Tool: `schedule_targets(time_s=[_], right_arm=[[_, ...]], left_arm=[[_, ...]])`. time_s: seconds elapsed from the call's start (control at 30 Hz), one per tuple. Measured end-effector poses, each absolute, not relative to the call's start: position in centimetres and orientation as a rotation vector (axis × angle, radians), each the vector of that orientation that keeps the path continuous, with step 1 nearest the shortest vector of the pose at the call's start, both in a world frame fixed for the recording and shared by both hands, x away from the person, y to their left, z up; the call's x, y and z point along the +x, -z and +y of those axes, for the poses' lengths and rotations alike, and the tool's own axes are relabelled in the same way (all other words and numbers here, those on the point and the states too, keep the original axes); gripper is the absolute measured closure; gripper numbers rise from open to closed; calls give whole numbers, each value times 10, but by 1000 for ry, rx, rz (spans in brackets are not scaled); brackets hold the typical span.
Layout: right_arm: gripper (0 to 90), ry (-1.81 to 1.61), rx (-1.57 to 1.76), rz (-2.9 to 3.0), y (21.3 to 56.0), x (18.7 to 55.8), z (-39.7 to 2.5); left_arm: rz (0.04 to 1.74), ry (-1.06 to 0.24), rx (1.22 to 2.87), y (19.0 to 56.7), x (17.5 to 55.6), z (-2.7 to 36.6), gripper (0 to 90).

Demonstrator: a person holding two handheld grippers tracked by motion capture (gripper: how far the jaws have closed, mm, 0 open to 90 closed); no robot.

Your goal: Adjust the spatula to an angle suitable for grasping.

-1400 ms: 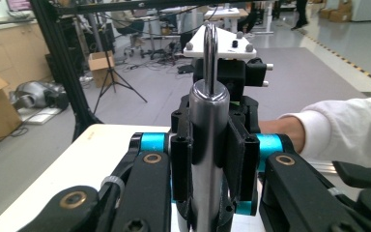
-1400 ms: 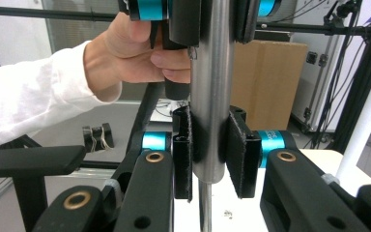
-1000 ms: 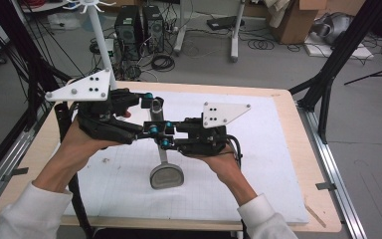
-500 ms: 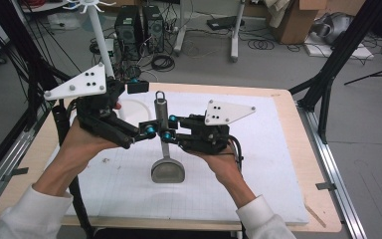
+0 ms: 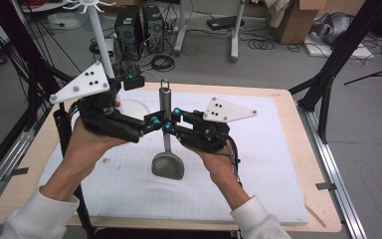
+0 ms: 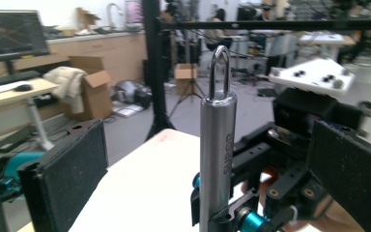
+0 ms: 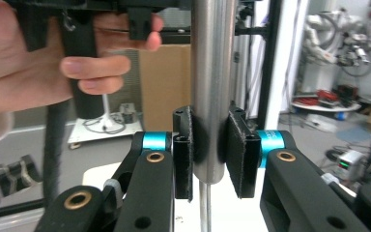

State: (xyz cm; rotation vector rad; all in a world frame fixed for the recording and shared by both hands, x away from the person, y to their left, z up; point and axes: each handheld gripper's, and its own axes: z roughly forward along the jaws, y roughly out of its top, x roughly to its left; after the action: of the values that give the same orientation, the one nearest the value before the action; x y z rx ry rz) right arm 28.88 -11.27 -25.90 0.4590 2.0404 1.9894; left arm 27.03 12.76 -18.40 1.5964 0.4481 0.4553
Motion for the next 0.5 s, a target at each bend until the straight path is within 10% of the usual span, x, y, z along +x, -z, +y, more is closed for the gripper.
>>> schedule_targets(time_s=[0.5], right_arm=[[754,-1933,594,1957,257,286,-98]], left_arm=[[542,-525,1559,185,267,124,100]])
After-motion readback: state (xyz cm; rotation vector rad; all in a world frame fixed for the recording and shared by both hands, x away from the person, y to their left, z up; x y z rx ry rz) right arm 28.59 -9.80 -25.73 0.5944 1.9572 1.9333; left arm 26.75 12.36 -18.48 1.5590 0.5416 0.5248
